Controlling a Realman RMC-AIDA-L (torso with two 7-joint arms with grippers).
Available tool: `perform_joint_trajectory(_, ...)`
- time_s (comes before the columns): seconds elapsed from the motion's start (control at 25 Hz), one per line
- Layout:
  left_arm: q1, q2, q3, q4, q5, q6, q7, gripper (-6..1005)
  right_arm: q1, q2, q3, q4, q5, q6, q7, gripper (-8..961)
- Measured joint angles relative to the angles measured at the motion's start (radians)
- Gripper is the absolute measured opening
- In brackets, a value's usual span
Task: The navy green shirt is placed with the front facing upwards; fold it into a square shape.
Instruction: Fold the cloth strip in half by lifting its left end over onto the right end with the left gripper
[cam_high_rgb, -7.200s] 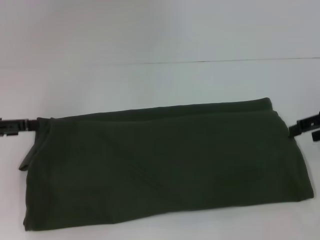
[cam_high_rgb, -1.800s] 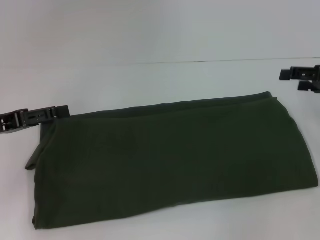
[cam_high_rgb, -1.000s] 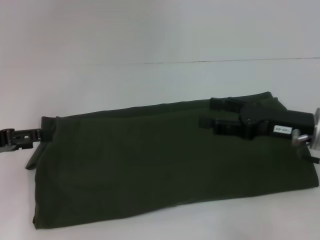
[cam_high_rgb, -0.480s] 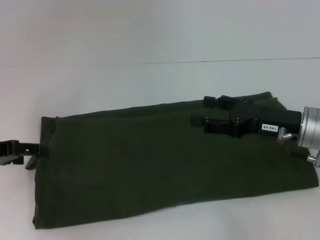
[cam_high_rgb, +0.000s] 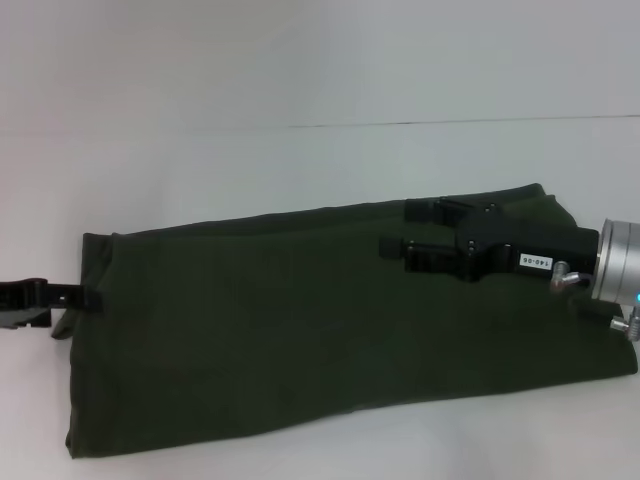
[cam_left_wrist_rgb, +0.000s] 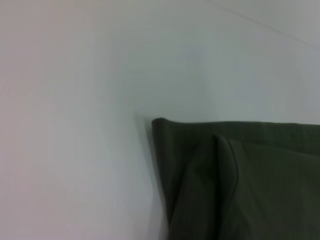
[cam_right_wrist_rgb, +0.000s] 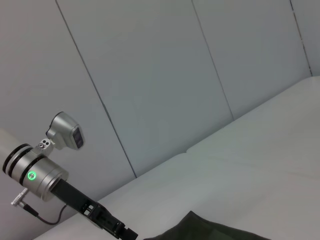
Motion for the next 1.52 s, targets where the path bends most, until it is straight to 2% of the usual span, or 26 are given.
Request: perform_joint_trajectory(1.52,-0.011,-0.008,0.069,-0.028,0.028,-0.051,-0.029,800,-0.005,0.002,-0.024,0.018,-0.002,0.024,-0.003,895)
